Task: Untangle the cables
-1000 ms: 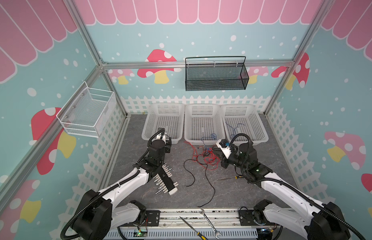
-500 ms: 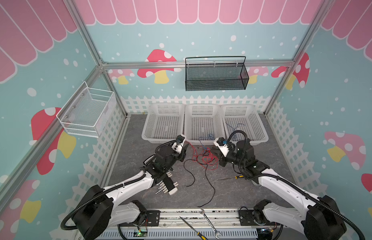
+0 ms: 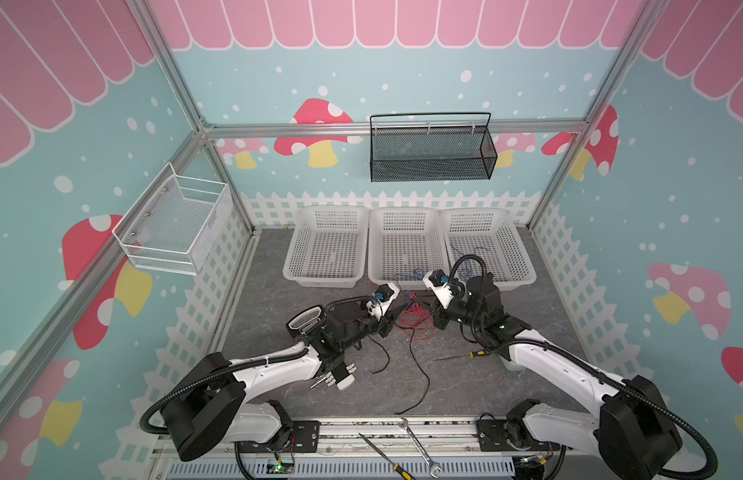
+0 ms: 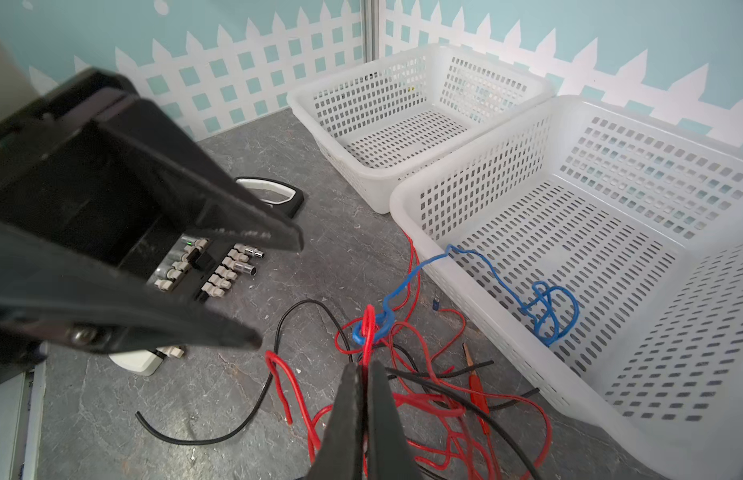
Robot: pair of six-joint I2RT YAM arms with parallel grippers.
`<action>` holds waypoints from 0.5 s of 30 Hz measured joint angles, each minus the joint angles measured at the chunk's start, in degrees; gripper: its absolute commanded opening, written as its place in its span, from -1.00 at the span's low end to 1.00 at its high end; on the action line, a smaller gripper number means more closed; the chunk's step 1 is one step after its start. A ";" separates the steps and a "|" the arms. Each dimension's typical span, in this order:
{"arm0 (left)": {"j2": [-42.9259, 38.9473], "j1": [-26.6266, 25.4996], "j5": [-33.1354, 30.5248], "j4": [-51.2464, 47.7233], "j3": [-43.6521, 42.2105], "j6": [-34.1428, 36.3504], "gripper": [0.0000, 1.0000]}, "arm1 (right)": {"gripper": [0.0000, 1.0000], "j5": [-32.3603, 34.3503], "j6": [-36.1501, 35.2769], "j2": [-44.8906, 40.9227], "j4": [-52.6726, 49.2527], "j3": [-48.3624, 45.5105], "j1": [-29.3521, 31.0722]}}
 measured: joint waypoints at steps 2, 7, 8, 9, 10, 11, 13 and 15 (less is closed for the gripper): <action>0.87 -1.16 -0.04 1.20 0.00 0.04 -0.20 | -1.00 -0.15 0.96 0.07 0.20 0.79 0.00; 3.96 -4.22 -0.98 2.47 0.09 1.14 -0.19 | -1.00 -0.70 2.91 0.02 0.92 1.88 0.00; 4.57 -4.68 -1.40 2.56 0.22 1.31 -0.18 | -1.00 -0.72 3.17 -0.02 0.94 1.95 0.00; 5.14 -5.03 -1.77 2.71 0.39 1.49 -0.18 | -1.00 -0.72 3.28 -0.07 0.96 1.95 0.00; 5.73 -5.31 -2.16 2.93 0.63 1.53 -0.18 | -1.00 -0.72 3.43 -0.11 0.94 1.95 0.00; 6.21 -5.57 -2.62 3.30 0.81 1.62 -0.18 | -1.00 -0.70 3.61 -0.13 0.96 1.95 0.00; 6.97 -5.84 -3.54 4.24 0.94 1.66 -0.18 | -1.00 -0.76 3.98 -0.13 0.94 1.95 0.00; 7.91 -6.10 -4.85 5.92 1.14 1.68 -0.19 | -1.00 -1.11 4.22 -0.13 0.94 1.95 0.00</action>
